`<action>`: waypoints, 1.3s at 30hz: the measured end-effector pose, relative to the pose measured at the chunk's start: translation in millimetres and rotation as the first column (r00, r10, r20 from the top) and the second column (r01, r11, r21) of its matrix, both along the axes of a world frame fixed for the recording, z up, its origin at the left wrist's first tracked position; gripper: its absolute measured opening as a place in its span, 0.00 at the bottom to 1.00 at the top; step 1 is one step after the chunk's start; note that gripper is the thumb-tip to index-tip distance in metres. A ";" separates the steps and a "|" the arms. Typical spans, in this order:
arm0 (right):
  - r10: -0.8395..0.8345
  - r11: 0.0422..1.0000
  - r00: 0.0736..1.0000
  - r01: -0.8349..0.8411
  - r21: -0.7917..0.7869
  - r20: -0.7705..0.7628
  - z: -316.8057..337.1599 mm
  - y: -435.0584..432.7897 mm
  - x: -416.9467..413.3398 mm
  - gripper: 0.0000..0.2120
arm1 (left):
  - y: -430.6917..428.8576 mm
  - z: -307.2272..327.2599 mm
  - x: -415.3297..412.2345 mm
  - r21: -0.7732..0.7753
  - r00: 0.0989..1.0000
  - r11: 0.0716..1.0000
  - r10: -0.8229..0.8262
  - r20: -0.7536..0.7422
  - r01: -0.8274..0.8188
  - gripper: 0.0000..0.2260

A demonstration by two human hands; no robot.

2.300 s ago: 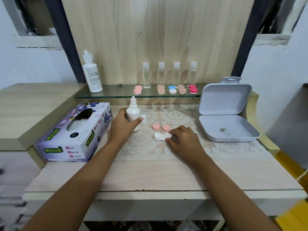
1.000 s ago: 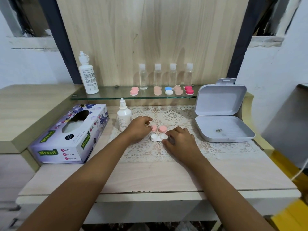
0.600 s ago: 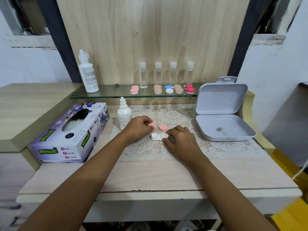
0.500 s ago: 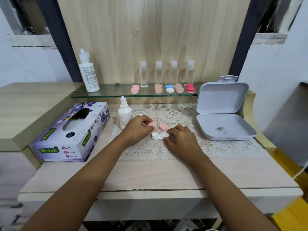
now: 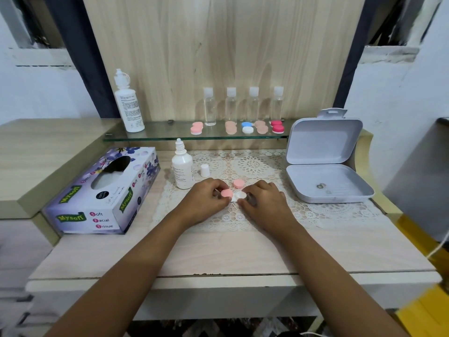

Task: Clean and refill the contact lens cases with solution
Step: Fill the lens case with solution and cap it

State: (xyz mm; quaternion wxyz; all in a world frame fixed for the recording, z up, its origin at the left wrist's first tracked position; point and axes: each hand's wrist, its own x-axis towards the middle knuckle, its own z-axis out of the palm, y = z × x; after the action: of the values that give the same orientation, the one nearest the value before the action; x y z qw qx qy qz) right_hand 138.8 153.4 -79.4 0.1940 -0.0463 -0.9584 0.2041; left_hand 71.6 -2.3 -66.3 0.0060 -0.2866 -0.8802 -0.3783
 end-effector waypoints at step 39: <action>0.005 1.000 1.000 -0.005 0.018 -0.009 -1.2 1.4 -0.8 0.15 | 2.2 -15.3 -5.0 0.044 0.999 0.998 0.036 -0.022 -0.035 0.20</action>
State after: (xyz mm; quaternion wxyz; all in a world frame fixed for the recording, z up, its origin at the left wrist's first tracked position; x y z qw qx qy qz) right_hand 138.1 154.8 -80.6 0.1981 -0.0411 -0.9595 0.1960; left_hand 66.6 -0.2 -81.5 0.0288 -0.2750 -0.8766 -0.3939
